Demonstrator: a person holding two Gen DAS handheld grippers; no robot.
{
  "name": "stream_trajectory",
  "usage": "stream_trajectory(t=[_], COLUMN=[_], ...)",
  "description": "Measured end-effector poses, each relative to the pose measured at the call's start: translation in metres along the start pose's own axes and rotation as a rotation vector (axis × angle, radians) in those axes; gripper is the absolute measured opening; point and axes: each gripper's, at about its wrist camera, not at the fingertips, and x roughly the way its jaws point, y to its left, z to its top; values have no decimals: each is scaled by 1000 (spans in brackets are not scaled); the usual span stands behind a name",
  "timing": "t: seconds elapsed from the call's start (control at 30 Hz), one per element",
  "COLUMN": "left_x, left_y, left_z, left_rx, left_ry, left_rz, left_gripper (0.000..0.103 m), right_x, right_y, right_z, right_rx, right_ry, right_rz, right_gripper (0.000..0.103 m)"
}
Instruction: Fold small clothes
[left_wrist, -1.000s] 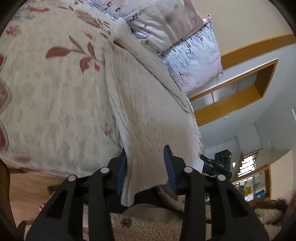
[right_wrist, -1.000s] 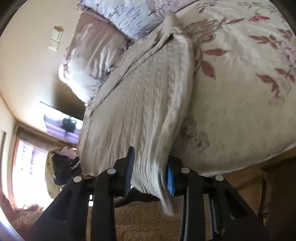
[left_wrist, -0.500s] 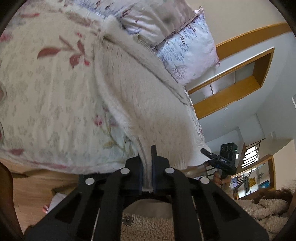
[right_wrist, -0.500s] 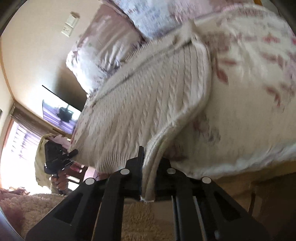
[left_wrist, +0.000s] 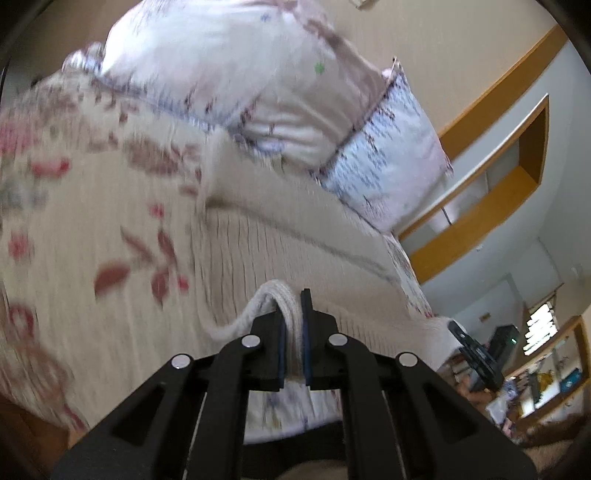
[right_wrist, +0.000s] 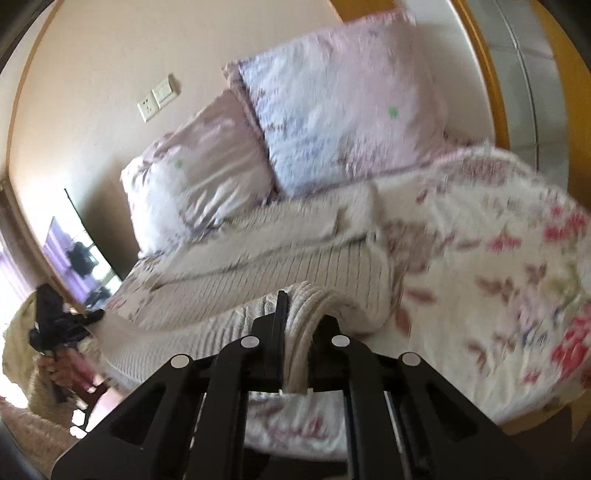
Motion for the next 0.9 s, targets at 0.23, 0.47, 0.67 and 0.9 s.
stream_trajectory(t=[0.23, 0.47, 0.67, 0.9], left_x=[17, 49, 100, 173], left_y=[-10, -26, -17, 34], left_z=[57, 111, 148, 159], left_rx=[22, 90, 73, -44], left_ry=[-85, -139, -153, -59], left_rz=[54, 109, 141, 177], left_gripper=[6, 6, 6, 6], right_x=[19, 56, 117, 197], right_y=[13, 20, 2, -45], right_z=[38, 81, 109, 107], right_rx=[-104, -164, -102, 87], right_ry=[-108, -150, -104, 74], right_rz=[-86, -162, -197, -205], right_gripper=[8, 8, 8, 8])
